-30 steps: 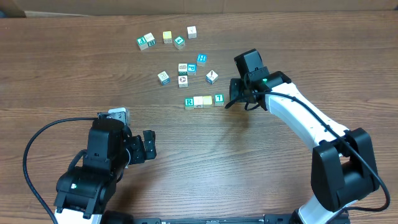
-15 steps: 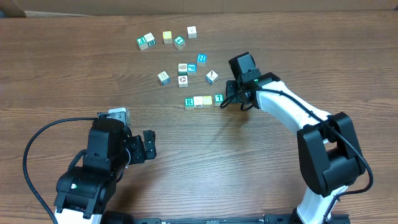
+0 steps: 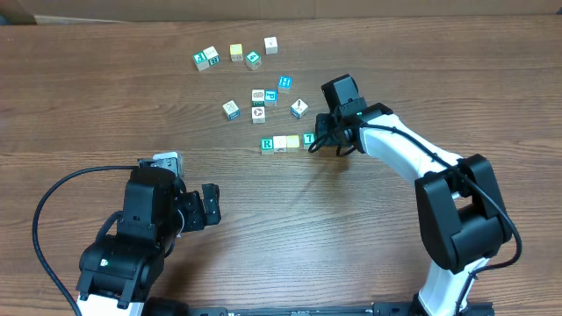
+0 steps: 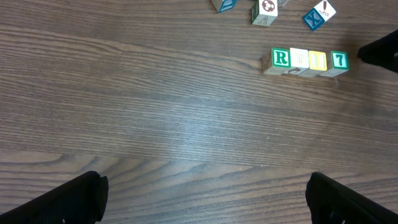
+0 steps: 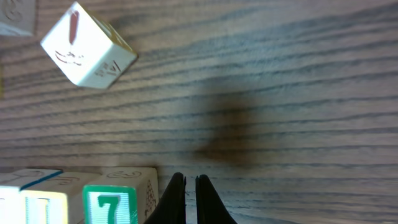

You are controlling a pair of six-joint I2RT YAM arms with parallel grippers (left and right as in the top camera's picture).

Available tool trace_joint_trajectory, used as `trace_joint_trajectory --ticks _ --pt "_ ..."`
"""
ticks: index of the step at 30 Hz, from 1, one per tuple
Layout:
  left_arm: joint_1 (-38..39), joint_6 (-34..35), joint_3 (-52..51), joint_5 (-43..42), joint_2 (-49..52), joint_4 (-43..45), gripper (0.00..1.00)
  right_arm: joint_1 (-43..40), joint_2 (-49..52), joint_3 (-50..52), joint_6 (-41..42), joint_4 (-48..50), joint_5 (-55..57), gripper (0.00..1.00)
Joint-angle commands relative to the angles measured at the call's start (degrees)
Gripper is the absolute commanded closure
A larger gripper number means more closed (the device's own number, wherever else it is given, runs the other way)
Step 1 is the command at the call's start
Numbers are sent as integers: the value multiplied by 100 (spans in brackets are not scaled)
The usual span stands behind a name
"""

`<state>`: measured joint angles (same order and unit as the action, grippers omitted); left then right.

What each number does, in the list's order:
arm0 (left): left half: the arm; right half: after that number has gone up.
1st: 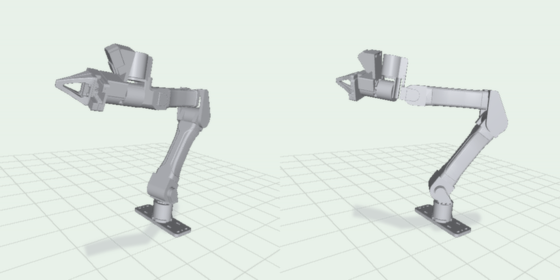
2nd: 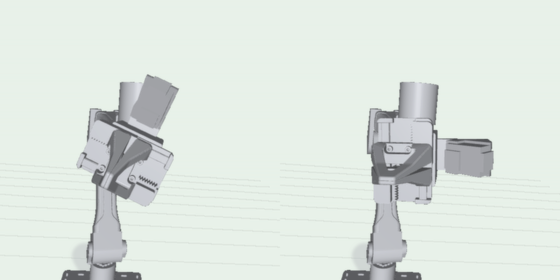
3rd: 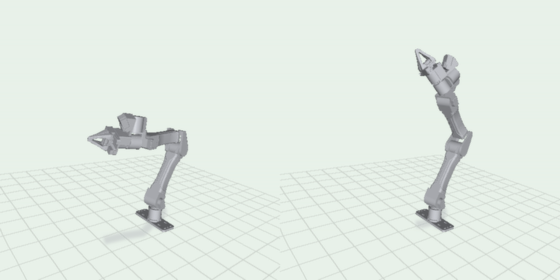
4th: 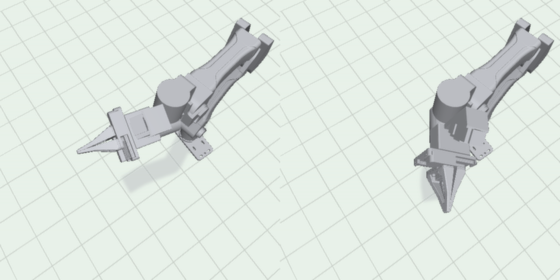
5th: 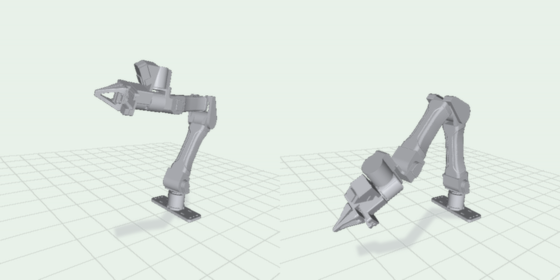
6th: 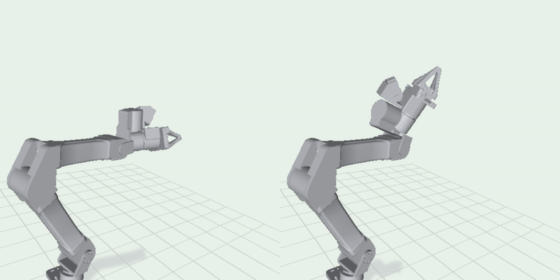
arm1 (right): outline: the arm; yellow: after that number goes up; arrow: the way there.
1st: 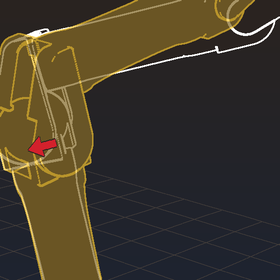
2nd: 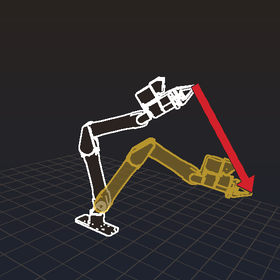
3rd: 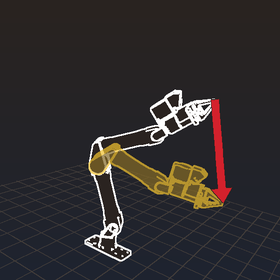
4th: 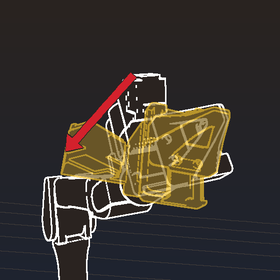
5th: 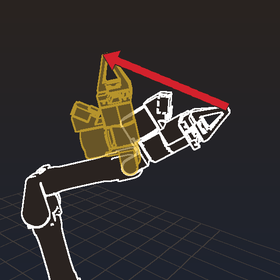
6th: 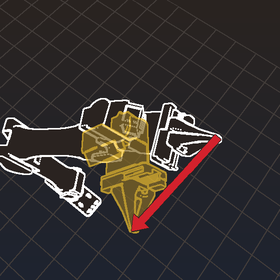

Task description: Form a horizontal line

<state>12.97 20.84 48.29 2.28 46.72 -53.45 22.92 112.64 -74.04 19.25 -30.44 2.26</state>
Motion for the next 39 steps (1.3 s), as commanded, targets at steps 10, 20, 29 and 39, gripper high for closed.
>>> trace_joint_trajectory --ticks 10,20,29,39 --pt "-31 59 -31 -42 -22 2 0 26 199 -98 -13 170 -254 96" --pt "-31 59 -31 -42 -22 2 1 59 221 -98 46 173 -476 96" --pt "-31 59 -31 -42 -22 2 0 190 221 -98 52 188 -494 96" --pt "-31 59 -31 -42 -22 2 0 190 221 -98 175 142 -494 96"
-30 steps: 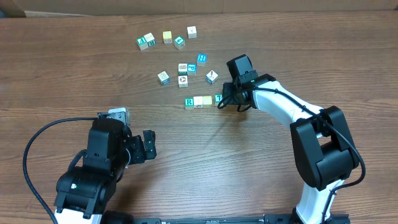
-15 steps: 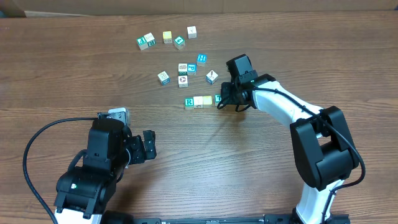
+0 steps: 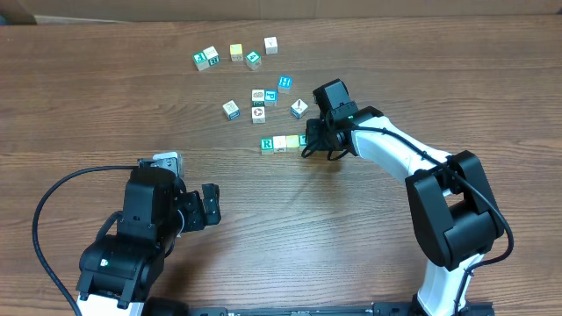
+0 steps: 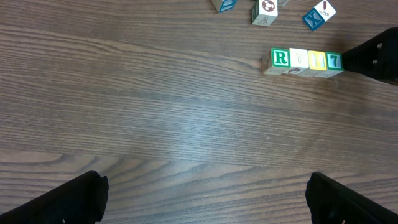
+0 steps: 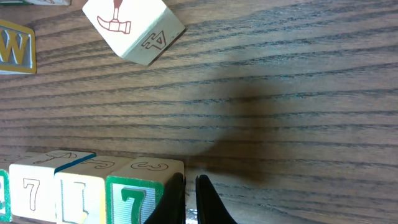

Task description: Form a horizontal line

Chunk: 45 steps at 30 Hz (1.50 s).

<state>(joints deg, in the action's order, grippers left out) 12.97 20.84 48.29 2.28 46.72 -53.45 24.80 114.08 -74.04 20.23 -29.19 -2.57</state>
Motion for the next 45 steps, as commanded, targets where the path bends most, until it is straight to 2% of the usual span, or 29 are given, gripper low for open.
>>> trace_joint_trajectory --ticks 1,6,10,19,24,29,36,45 --pt "-31 57 -31 -42 -24 2 1 2 76 -98 79 17 -11 96" --pt "-31 59 -31 -42 -22 2 0 0 76 -98 74 13 57 96" --pt "-31 59 -31 -42 -22 2 1 -39 52 -162 68 -79 562 96" --pt "-31 57 -31 -42 -24 2 1 -136 -39 -1375 -81 -721 614 96" --pt "-31 59 -31 -42 -22 2 0 160 -39 -1873 -81 -1237 227 96" --pt "-31 57 -31 -42 -22 2 1 616 -42 -1884 -2 -1766 -315 96" --pt "-31 59 -31 -42 -22 2 0 1259 -39 -1882 343 -2588 -380 96" --pt "-31 59 -31 -42 -22 2 0 1727 4 -1532 708 -2107 -358 96"
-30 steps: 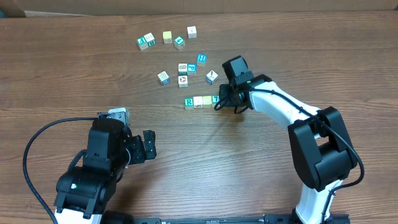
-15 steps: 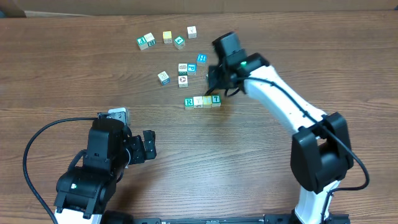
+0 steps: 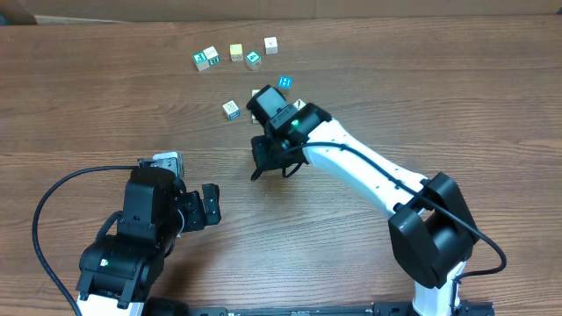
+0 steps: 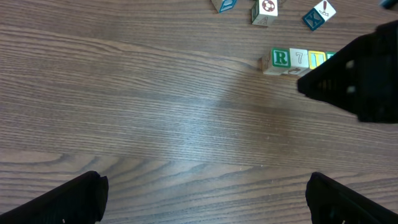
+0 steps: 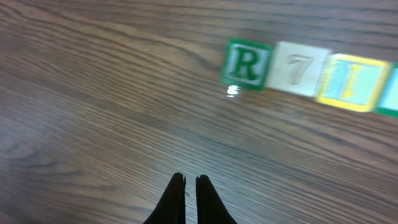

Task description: Form a horizontal line

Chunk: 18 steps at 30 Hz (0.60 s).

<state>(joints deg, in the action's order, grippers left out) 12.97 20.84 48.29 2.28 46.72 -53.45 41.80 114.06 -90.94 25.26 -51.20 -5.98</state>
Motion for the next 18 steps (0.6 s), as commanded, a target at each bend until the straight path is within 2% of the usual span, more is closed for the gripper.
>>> trace_joint_trajectory --ticks 1,18 --pt "-31 59 -31 -42 -22 2 0 24 9 173 240 140 -15 96" --pt "-31 59 -31 -42 -22 2 1 26 455 175 310 341 -59 96"
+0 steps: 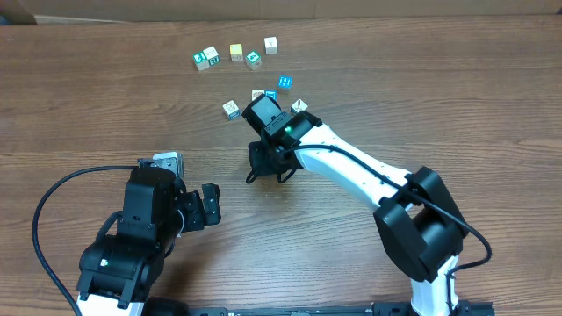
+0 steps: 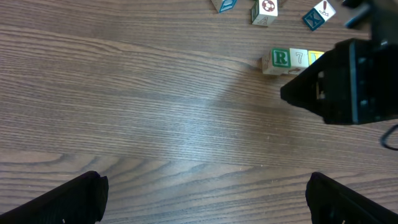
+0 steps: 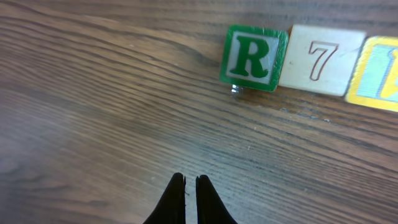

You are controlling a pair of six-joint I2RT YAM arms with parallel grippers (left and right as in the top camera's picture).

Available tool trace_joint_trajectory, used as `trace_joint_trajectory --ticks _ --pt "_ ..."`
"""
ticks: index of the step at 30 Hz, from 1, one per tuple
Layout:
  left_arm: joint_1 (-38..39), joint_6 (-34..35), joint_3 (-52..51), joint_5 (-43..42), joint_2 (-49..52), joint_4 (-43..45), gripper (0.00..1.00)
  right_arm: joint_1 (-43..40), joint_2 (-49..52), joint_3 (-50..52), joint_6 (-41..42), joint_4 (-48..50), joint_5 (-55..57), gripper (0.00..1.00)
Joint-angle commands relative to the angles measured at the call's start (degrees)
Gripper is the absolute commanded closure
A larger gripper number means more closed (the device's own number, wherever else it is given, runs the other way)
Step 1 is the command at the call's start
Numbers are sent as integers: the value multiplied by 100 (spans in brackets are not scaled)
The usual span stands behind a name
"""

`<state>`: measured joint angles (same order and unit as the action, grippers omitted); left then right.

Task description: Form a horizontal line

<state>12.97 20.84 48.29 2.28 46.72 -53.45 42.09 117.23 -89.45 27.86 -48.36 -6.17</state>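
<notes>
A row of letter blocks lies on the wooden table: a green R block [image 3: 254, 57] at its left end, a white 7 block [image 3: 321, 59] touching it, then a yellow block [image 3: 379, 73]. The rest of the row runs out of frame. My right gripper [image 3: 191, 179] is shut on nothing, low over the bare wood in front of the R block and apart from it. In the overhead view my right gripper [image 1: 251, 177] and its arm cover the row. The left gripper [image 1: 209, 204] is open near the table's front left, far from the blocks.
Loose blocks lie behind the row: a blue H block [image 1: 284, 82], a white block [image 1: 230, 109], another [image 1: 299, 105], and a group of several at the back [image 1: 235, 52]. From the left wrist view, the right arm's dark body [image 2: 348, 84] hides the row's right half.
My right gripper, still shut, has shifted slightly left and closer to the table in front of the R block, which now shows larger and sharp. The blocks and the left arm have not moved.
At first my shut right gripper was at the row's right end, beside the green 7 block. Then its tips were against that block and the row looked tighter. Later it was over the left end near the R block, where it stays now.
</notes>
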Motion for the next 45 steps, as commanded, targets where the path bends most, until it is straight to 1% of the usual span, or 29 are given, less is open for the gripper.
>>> trace_joint_trajectory --ticks 1,9,31,34,45 --pt "-31 59 -31 -42 -22 2 0 -2 166 26 50 68 -39 96" --pt "-31 59 -31 -42 -22 2 0 -4 238 26 48 363 140 96" --pt "-31 59 -31 -42 -22 2 0 -48 549 26 46 675 468 96" --pt "-31 59 -31 -42 -22 2 1 -48 549 26 42 675 669 96" --pt "-31 59 -31 -42 -22 2 0 -48 693 26 44 656 713 96"
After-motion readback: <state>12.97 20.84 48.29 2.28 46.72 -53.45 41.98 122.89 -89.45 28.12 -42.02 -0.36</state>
